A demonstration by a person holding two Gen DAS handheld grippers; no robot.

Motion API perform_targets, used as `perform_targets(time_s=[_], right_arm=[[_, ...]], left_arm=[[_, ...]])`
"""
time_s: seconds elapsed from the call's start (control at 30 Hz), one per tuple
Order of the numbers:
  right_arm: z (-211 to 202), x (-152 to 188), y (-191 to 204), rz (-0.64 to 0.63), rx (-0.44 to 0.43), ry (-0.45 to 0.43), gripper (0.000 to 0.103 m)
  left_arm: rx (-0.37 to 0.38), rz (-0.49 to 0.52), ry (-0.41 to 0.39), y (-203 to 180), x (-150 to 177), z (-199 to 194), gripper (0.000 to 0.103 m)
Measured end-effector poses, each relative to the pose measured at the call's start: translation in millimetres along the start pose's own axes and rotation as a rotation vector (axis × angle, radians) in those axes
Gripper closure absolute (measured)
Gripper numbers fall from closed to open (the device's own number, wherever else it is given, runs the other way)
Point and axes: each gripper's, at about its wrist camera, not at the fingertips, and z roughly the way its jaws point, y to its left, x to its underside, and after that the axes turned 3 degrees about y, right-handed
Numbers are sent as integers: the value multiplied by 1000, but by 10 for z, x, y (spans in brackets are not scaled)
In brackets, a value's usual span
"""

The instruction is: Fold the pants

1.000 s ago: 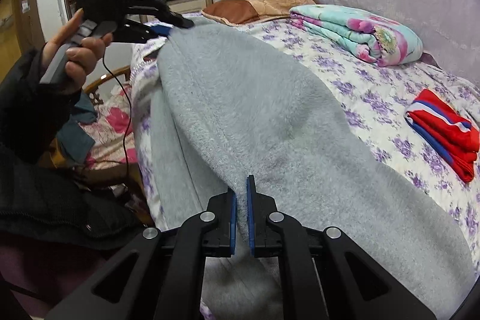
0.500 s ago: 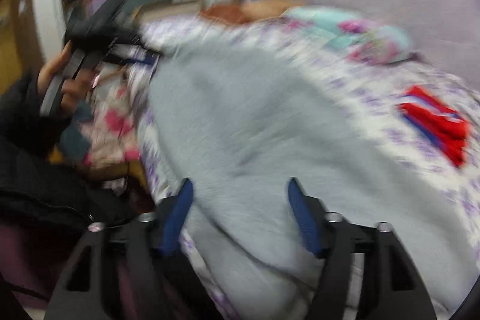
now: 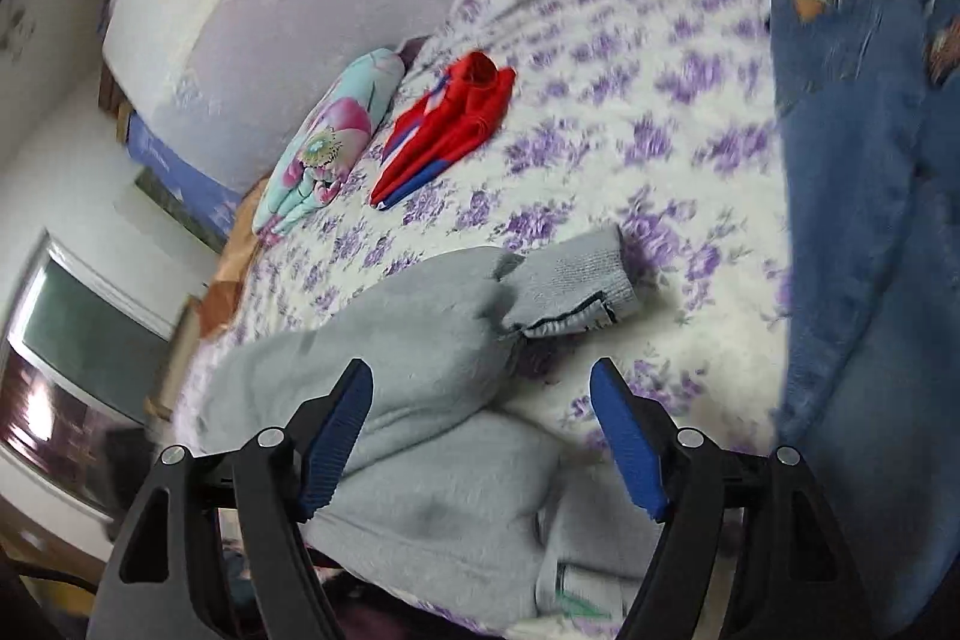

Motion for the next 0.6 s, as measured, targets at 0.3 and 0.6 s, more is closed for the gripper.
perform_targets(time_s=[0.3,0.6], right_arm=[[662,-245,-197,145,-43,84,84],[439,-244,115,-3,30,7,86]], left_arm=[[5,-113,28,274,41,532,39],[-292,287,-76,-455,168,168,47]])
